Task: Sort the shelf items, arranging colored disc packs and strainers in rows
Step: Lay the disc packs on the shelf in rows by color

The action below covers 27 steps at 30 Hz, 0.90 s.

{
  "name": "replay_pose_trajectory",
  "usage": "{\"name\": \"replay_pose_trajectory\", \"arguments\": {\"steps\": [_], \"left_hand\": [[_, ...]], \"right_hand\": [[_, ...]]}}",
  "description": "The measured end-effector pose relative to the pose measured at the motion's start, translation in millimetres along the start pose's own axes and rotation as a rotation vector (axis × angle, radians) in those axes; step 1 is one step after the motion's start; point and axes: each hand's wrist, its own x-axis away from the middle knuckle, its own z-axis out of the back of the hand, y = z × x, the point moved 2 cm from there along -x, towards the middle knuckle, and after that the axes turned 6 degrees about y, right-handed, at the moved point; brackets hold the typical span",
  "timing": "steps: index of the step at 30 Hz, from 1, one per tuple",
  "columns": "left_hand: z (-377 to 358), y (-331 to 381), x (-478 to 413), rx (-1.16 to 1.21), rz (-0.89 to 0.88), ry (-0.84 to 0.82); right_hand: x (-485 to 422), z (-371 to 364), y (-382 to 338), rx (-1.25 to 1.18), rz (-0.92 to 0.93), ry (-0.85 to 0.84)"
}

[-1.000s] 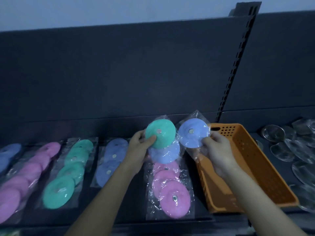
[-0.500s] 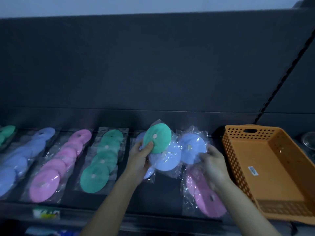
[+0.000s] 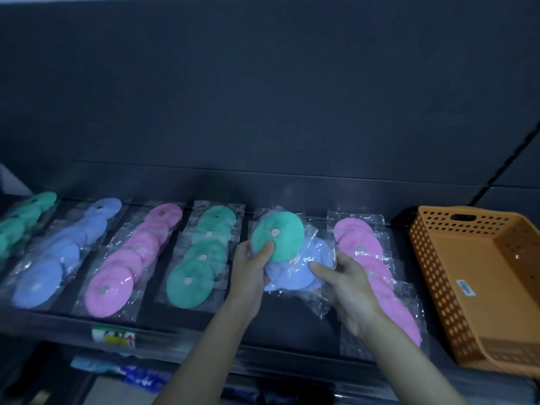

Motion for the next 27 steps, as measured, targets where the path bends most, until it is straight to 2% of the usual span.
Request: {"name": "replay_pose_trajectory", "arguments": {"steps": [3, 7, 12, 18, 25, 27], "left_hand": [[11, 0, 5, 0.01, -0.022, 0.046], [37, 3, 9, 0.127, -0.067, 0.158], [79, 8, 17, 0.257, -0.019, 0.279], [113, 19, 19, 0.154, -0.012, 0.271], [154, 18, 17, 0.005, -0.029, 0.354], [163, 14, 18, -0.223, -0.074, 0.427]], "right_hand": [[-2, 0, 3, 0.095, 0.015, 0.053], [-3, -3, 13, 0.12, 0.022, 0.019], [-8, -1, 27, 0.102, 0.01, 0.108], [-9, -12, 39, 0.115, -0.005, 0.124], [-2, -20, 40, 0.058, 0.053, 0.23], [3, -22, 42, 0.061, 0.055, 0.263]]}}
